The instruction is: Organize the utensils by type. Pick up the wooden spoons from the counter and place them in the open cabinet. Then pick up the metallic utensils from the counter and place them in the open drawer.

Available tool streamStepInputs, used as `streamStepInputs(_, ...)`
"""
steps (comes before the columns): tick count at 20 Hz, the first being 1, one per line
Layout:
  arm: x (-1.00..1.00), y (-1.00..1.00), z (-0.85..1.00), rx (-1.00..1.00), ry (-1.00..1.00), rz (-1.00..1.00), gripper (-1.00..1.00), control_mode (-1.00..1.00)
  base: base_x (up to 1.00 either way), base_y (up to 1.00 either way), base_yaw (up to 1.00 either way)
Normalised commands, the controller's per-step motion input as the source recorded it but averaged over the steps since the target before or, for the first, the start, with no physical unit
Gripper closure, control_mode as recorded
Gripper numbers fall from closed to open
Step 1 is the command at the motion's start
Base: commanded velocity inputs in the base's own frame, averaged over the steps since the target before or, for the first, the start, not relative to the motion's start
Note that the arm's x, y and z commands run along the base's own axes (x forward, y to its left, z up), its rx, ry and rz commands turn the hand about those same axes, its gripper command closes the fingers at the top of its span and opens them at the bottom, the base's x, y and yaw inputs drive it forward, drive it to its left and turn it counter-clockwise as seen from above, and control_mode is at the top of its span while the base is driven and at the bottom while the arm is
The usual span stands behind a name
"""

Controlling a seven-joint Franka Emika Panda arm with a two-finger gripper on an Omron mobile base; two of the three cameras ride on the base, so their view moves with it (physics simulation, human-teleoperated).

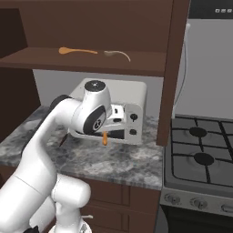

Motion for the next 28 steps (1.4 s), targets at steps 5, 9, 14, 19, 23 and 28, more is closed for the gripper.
streamStepInputs(5, 0.0, 0.14, 0.18, 0.0, 0.0, 0.0, 1.0, -1.0, 0.0, 0.0, 0.0)
streamStepInputs(9, 0.0, -0.02, 0.03, 0.02, 0.0, 0.0, 1.0, -1.0, 0.0, 0.0, 0.0)
streamStepInputs(14, 0.0, 0.0, 0.0, 0.0, 0.0, 0.0, 1.0, -1.0, 0.0, 0.0, 0.0)
streamStepInputs(19, 0.0, 0.0, 0.0, 0.0, 0.0, 0.0, 1.0, -1.0, 0.0, 0.0, 0.0)
streamStepInputs(23, -0.06, 0.0, 0.0, 0.0, 0.0, 0.0, 1.0, 1.0, -0.1, 0.0, 0.0)
streamStepInputs(28, 0.0, 0.0, 0.0, 0.0, 0.0, 0.0, 1.0, 1.0, -0.65, -0.12, -0.12)
